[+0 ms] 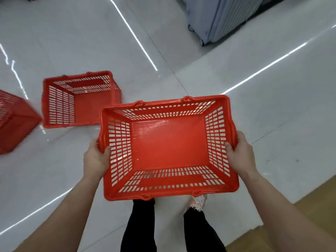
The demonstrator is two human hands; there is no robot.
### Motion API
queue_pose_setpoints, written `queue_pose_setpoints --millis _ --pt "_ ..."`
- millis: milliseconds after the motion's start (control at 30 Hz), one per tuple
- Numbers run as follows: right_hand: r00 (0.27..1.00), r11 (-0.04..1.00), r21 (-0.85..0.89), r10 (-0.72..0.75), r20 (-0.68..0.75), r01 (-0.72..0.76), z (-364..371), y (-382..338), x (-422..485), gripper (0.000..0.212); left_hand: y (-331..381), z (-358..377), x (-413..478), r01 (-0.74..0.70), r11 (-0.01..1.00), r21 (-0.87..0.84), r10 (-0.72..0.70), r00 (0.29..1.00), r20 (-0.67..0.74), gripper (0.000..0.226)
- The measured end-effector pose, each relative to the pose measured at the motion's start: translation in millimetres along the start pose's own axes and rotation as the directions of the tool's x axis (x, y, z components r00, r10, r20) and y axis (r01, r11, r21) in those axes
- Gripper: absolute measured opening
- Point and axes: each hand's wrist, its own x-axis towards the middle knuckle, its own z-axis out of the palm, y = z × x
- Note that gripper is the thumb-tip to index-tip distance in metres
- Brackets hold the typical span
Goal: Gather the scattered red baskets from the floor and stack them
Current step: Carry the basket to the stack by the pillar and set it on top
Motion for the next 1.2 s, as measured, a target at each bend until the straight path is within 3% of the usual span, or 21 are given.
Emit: queue_pose_setpoints --millis 267,500,833,1100,1200 --pt "0.958 0.958 0.044 -0.285 0.037 0.283 -56.4 -265.8 -120.4 0.039 -31.8 -266.7 -70.9 0.016 0.966 -0.258 -0.088 0.959 -0.269 0.035" --pt "0.840 0.843 -0.010 -0.535 0.091 0.538 -1.7 -443.7 -236.7 0.037 -145.0 -437.0 -122.9 0.055 0.889 -0.455 -0.256 0.882 -0.395 0.034" --pt "0.565 0.579 -0.057 -0.762 0.317 0.813 169.3 -642.5 -367.0 0.045 -321.2 -563.0 -160.6 0.144 0.712 -0.687 -0.577 0.677 -0.457 0.032" --pt "0.350 0.407 0.013 -0.801 0.486 0.914 326.5 -764.9 -433.8 0.046 -415.3 -615.2 -135.0 0.230 0.601 -0.765 -0.753 0.482 -0.447 0.035" --pt "0.300 0.386 0.059 -0.796 0.526 0.921 385.3 -811.8 -455.6 0.044 -438.3 -646.0 -107.3 0.255 0.575 -0.777 -0.792 0.412 -0.451 0.038"
